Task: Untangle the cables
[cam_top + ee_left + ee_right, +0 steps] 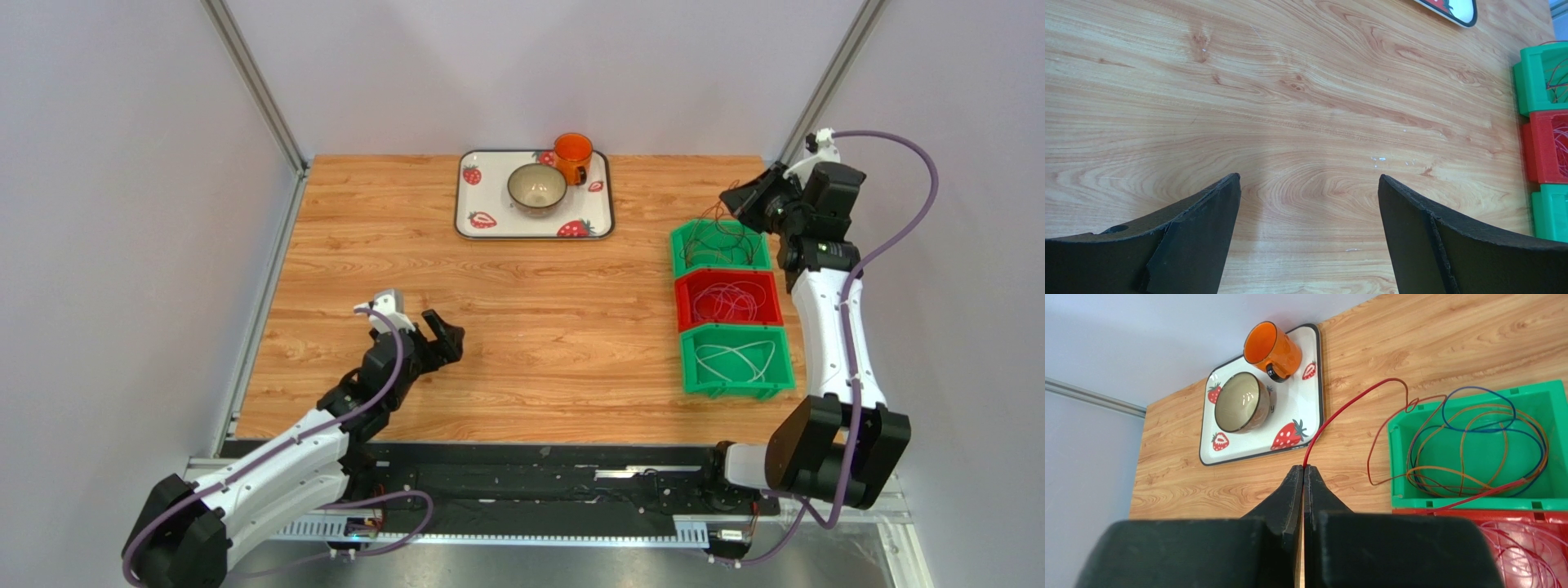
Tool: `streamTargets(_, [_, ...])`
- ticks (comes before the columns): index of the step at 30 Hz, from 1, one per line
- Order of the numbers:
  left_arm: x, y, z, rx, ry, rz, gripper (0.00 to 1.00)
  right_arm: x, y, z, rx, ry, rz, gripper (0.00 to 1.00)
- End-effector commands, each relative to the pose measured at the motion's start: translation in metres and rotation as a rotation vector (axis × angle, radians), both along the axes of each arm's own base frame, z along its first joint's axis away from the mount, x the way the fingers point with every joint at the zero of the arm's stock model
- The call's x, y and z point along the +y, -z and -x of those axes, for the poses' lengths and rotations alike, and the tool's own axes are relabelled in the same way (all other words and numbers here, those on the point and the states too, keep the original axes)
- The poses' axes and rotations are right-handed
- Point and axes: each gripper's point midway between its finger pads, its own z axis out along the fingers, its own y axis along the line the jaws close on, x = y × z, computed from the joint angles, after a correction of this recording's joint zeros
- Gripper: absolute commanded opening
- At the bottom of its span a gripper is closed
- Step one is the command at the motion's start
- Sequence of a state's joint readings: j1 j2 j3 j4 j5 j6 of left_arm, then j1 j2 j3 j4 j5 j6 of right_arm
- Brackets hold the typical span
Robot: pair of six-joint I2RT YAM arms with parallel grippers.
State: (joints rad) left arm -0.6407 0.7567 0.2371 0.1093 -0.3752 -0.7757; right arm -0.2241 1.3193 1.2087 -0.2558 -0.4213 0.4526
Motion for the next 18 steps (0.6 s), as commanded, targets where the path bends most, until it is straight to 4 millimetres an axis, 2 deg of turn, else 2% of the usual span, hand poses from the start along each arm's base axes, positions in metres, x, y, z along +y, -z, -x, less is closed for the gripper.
streamTargets(1, [-0.007,-0.023,-0.008,-0.055,0.011,0.026,0.91,0.002,-0.016,0.02,0.023,0.014,-0.006,0.0])
streamTargets(8, [-0.007,-0.023,-0.008,-0.055,0.013,0.024,0.91,-0.017,-0.006,0.039,0.113,0.108,0.034,0.0])
streamTargets(12, [-0.007,-0.023,-0.008,-0.056,0.013,0.025,0.91,-0.027,0.011,0.037,0.197,0.17,-0.004,0.0])
streamTargets(14, [-0.007,-0.022,-0.008,-0.055,0.013,0.026,0.91,-0.025,0.015,0.036,0.233,0.163,-0.028,0.0])
streamTargets(18, [-0.007,-0.024,-0.009,-0.059,0.012,0.027,0.91,-0.021,-0.002,0.042,0.18,0.155,-0.03,0.0])
